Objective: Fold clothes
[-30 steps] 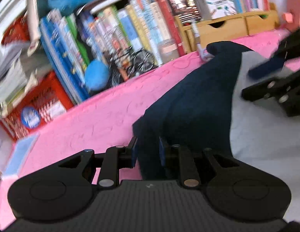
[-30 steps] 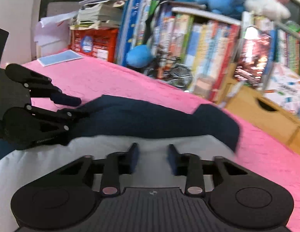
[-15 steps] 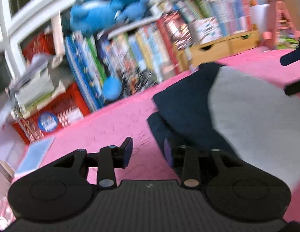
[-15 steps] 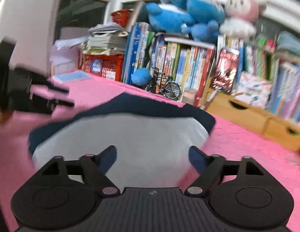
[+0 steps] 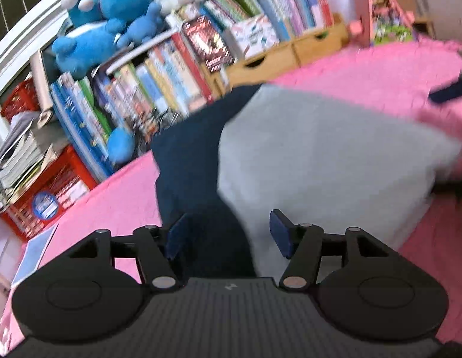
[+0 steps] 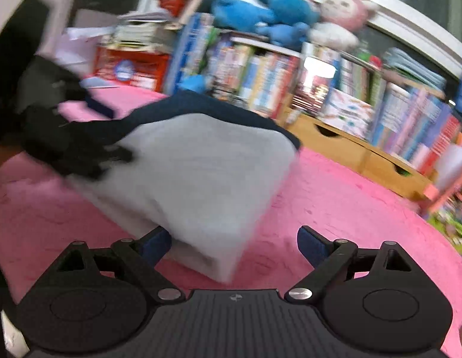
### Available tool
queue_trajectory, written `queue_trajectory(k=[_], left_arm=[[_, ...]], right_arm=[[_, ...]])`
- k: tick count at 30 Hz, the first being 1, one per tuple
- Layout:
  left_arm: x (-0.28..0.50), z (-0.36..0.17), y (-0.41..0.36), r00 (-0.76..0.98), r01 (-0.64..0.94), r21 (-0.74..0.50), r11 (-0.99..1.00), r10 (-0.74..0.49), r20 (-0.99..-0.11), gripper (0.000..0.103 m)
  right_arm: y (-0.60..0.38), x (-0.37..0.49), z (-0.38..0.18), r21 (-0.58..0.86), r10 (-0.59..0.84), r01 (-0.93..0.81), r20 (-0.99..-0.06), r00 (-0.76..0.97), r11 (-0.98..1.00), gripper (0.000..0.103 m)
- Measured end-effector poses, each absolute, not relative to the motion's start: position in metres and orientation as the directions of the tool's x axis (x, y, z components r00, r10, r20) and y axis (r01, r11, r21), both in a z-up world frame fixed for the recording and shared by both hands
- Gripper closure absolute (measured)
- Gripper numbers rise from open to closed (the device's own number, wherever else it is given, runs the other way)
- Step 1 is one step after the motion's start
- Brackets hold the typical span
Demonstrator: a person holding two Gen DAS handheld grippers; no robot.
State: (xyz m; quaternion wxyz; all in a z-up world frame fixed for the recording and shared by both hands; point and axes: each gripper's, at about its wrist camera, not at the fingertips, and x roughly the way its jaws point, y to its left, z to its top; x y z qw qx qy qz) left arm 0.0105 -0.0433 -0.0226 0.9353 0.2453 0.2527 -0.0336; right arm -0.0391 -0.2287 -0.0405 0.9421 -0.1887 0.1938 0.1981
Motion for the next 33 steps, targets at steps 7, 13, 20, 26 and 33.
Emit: queue_trajectory(k=[7,13,20,26,33], left_arm=[[-0.01,-0.027,-0.03,0.873,0.183,0.475,0.861,0.08,-0.481,0.042],[-0.027,-0.027,-0.009,0.865,0.152,0.441,0.884,0.097,-0.492,0.042],[-0.037,-0.025,0.0,0.856,0.144,0.409,0.901,0.093,-0.508,0.042],[-0.023,-0.012,0.04,0.772,0.119,0.077,0.99,-0.044,-0.634,0.042],[-0.006,-0.002,0.107,0.669,0.091,-0.44,0.893,-0.382,-0.638,0.042]], right_arm=[[-0.259,-0.03,-0.044,-0.258,0.24,-0.386,-0.458,0.856,0.886,0.008],[-0.262,-0.032,-0.041,-0.26,0.267,-0.43,-0.487,0.832,0.864,0.008],[-0.254,-0.069,-0.031,-0.413,0.351,-0.526,-0.429,0.832,0.743,0.008],[-0.181,-0.072,-0.042,-0.552,0.462,-0.625,-0.422,0.78,0.551,0.008],[-0.102,-0.067,-0.051,-0.622,0.543,-0.663,-0.415,0.73,0.416,0.014]])
